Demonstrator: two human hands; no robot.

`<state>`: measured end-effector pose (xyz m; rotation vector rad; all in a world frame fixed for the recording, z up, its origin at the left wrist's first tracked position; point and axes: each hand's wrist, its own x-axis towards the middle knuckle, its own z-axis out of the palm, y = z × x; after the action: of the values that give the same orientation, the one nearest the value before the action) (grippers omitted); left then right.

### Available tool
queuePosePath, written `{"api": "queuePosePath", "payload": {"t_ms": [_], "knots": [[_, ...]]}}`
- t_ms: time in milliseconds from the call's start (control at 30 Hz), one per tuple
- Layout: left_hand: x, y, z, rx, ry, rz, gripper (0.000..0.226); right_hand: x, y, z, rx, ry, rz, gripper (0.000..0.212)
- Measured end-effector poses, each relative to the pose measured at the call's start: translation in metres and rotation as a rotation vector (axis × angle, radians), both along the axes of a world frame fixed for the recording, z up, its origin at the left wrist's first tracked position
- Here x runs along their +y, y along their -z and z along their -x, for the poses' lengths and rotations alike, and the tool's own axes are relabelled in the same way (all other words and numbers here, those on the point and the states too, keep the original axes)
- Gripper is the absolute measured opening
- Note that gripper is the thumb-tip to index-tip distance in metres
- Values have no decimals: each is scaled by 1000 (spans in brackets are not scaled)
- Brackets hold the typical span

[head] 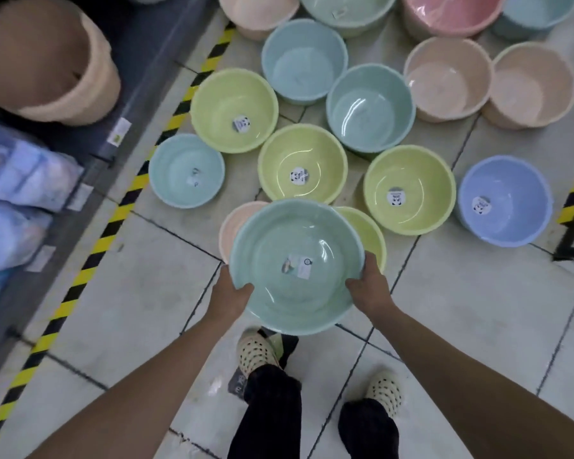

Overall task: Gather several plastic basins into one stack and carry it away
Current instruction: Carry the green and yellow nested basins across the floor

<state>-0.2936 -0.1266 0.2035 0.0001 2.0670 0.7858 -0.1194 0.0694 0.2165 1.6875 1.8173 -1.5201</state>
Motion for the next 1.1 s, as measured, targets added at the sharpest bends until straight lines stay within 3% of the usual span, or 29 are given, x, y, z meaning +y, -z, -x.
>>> {"api": "queuePosePath", "payload": {"t_ms": [200,800,1100], "knots": [[-36,25,47,81,-66,87,42,-28,24,68,-45,-76,-11,62],[-47,212,84,125,-296,155,38,-5,227,136,-98,-483,-135,55],[-55,287,87,121,-283,115,52,-4,295,143,-67,-681,-258,62]]}}
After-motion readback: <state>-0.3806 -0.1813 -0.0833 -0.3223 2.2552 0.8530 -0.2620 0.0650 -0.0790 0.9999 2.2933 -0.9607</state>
